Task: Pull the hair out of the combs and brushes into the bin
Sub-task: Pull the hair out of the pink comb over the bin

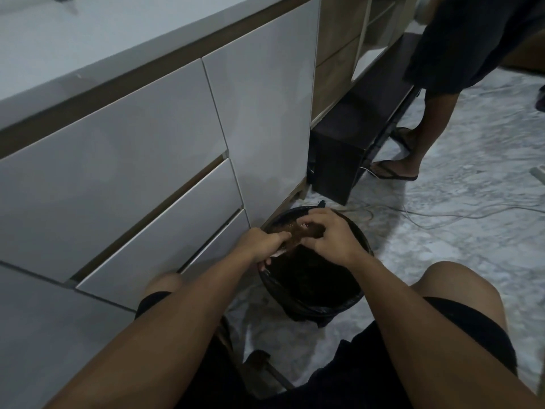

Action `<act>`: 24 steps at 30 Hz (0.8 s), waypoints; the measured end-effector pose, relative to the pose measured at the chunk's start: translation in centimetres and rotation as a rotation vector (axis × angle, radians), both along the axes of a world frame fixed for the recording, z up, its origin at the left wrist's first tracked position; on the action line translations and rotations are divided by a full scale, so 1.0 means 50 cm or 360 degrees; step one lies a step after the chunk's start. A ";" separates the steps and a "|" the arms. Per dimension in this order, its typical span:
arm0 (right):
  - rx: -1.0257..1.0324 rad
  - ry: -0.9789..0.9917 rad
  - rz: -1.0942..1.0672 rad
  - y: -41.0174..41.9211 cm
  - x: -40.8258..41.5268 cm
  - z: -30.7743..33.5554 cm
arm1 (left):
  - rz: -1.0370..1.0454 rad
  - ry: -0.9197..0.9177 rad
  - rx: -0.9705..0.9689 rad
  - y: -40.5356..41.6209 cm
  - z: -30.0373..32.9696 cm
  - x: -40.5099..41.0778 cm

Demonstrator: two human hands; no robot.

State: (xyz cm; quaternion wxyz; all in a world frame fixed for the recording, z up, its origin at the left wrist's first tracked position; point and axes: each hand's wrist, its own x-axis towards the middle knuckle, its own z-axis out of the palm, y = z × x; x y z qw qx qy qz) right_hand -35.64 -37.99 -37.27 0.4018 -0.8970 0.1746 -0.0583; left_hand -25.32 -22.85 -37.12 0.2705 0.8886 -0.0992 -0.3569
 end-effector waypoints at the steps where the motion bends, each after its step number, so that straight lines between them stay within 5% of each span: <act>1: -0.0033 0.0001 0.0027 0.005 0.000 -0.001 | 0.0003 0.0019 -0.0015 0.001 0.000 -0.001; 13: -0.0053 0.0106 -0.0628 -0.007 -0.001 -0.007 | 0.0149 0.0099 -0.0157 0.006 0.007 0.003; 18: 0.0404 0.0031 -0.0393 0.003 -0.008 -0.001 | 0.0148 0.0043 -0.0117 -0.010 0.005 -0.003; 24: 0.0133 -0.0035 -0.0243 0.009 -0.007 -0.017 | 0.0144 0.0057 -0.0127 -0.015 -0.002 -0.003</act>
